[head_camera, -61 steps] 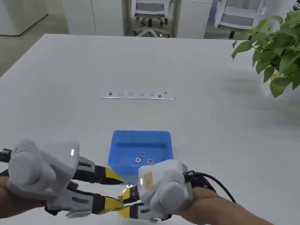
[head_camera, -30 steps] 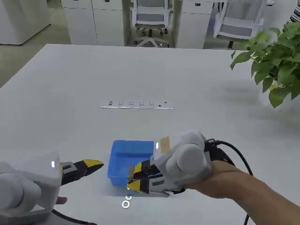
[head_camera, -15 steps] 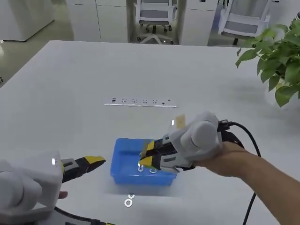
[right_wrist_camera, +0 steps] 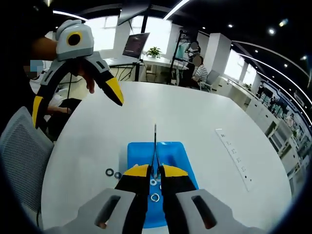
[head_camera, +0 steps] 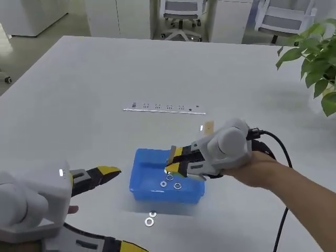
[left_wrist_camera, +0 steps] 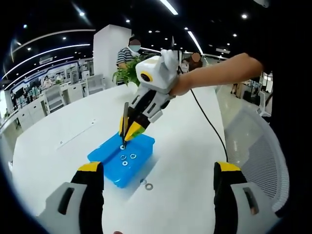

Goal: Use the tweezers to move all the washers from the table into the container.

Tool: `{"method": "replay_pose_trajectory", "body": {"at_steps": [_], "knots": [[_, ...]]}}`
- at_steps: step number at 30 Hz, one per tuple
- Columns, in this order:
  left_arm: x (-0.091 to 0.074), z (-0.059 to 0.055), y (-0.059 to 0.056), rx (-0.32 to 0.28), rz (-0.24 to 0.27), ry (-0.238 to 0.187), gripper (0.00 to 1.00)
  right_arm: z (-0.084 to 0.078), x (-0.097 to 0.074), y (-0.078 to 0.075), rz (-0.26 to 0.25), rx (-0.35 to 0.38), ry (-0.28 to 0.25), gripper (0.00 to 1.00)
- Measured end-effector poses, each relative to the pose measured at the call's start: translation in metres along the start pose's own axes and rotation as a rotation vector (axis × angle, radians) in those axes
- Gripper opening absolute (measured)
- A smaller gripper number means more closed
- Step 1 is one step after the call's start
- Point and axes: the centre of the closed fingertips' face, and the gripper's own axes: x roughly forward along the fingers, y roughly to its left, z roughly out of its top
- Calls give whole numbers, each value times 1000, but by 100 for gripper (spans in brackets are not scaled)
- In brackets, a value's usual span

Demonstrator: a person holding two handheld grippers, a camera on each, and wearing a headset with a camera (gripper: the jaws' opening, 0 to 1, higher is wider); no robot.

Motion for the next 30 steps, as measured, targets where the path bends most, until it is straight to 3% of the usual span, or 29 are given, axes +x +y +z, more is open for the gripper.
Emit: {"method": "replay_pose_trajectory", "body": {"at_steps": [12, 21, 30], "knots": [[-3, 4, 9, -32, 24, -50, 99, -18, 14, -6, 5, 31, 21, 9], [-6, 2, 12, -33, 38, -48, 98, -32, 22, -3, 18, 42, 44, 10], [-3, 3, 21, -17, 47, -47, 84, -40, 24, 0, 31, 55, 57, 10]]}}
